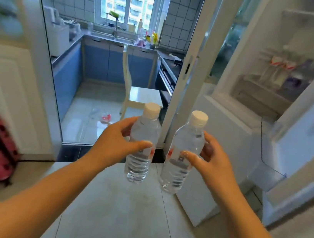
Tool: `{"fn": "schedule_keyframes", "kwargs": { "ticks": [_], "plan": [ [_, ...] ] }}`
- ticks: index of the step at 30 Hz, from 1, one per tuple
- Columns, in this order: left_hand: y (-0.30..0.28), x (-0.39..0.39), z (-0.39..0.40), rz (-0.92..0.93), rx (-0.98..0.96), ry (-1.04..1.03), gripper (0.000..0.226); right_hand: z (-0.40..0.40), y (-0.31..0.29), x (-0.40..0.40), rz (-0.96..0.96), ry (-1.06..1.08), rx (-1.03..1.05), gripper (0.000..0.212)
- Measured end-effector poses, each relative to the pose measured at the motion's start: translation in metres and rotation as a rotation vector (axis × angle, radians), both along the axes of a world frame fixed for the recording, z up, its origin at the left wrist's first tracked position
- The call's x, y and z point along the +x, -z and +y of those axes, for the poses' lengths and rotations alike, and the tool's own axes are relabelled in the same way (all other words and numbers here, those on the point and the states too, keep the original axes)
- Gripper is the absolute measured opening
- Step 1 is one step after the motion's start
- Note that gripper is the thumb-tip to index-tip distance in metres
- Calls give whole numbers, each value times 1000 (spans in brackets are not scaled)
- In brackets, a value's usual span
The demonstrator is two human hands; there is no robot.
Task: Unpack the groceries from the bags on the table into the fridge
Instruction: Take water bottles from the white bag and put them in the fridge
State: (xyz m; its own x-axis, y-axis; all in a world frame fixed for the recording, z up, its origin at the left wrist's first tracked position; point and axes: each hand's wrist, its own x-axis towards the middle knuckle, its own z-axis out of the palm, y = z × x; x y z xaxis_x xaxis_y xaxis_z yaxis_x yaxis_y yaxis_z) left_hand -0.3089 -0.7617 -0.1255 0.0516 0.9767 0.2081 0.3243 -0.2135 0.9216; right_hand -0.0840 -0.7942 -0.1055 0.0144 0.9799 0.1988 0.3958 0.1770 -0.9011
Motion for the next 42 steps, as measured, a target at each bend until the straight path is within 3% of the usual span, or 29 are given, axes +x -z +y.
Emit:
{"fn": "schedule_keyframes", "kwargs": {
  "ticks": [6, 15, 22, 26, 34, 42],
  "plan": [
    [-5, 4, 109, -25, 16, 24, 74, 112, 0, 0, 52, 113, 32, 71],
    [-37, 58, 307, -64, 71, 47, 63, 303, -19, 42, 116, 145, 138, 59],
    [-48, 120, 438, -214, 67, 165, 60, 418, -40, 93, 228, 246, 222, 53],
    [-52, 168, 507, -265, 70, 282, 43, 466, -43, 129, 233, 337, 250, 46],
    [-78, 288, 616, -359, 134, 670, 49, 536, -65, 207, 218, 673, 350, 54],
    [-97, 418, 667, -448, 48, 921, 47, 558, -97, 285, 190, 856, 492, 45]
  ]
}}
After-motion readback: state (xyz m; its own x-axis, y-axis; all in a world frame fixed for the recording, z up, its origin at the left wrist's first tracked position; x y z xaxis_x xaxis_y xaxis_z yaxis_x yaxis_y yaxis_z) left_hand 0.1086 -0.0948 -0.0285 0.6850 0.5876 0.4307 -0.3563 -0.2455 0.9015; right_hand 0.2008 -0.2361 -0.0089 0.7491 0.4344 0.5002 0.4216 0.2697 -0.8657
